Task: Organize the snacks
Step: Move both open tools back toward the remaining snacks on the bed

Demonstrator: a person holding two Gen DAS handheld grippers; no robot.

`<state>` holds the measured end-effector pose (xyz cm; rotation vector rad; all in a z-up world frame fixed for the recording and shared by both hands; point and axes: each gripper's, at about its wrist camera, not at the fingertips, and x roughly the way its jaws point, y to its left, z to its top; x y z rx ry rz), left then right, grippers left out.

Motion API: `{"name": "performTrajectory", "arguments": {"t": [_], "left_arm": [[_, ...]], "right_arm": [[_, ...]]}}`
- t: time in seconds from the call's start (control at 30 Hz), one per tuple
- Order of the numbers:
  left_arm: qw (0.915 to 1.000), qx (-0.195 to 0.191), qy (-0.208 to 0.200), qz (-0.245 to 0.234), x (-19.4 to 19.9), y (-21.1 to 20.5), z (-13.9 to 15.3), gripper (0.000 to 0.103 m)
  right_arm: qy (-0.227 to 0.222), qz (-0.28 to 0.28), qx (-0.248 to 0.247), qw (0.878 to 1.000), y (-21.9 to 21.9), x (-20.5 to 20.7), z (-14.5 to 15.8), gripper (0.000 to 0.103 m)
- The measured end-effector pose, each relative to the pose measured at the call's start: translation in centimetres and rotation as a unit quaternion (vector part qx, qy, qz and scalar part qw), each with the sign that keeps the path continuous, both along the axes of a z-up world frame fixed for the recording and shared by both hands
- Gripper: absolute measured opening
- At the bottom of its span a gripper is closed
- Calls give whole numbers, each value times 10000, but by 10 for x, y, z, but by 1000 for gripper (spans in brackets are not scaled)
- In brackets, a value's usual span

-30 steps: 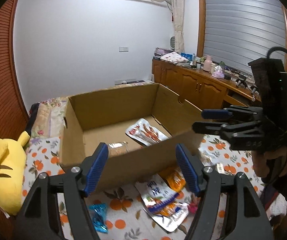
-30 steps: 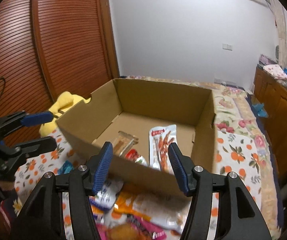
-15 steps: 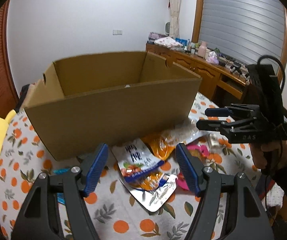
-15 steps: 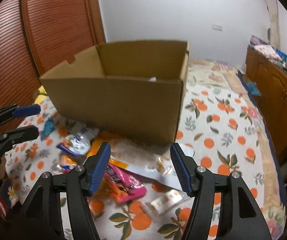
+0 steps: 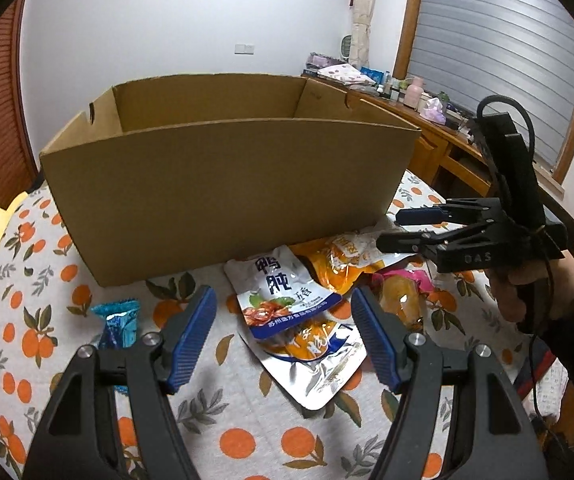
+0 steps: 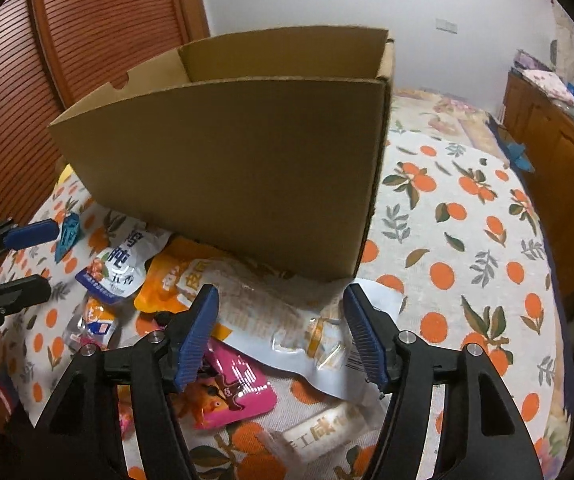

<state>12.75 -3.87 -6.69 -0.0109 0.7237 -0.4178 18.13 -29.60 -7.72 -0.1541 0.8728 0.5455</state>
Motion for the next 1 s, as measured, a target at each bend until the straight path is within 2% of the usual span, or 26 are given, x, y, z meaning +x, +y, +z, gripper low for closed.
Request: {"name": "performTrajectory", "arguments": {"t": [0.27, 0.47, 0.87, 1.0], "left_arm": [[9999, -17, 118, 37, 2, 0, -9, 70], [9998, -15, 173, 110, 4, 2, -14, 70], [9996, -36, 250, 159, 2, 5, -23, 70], [9994, -51, 304, 148, 2, 0, -23, 70]], "right_arm": [[154, 250, -194, 9994, 3, -14, -6, 70], [84, 269, -229, 9993, 4, -18, -3, 68], [-196, 650, -566, 9961, 33, -4, 3, 68], [-24, 824, -726, 9939, 41, -1, -5, 67]]}}
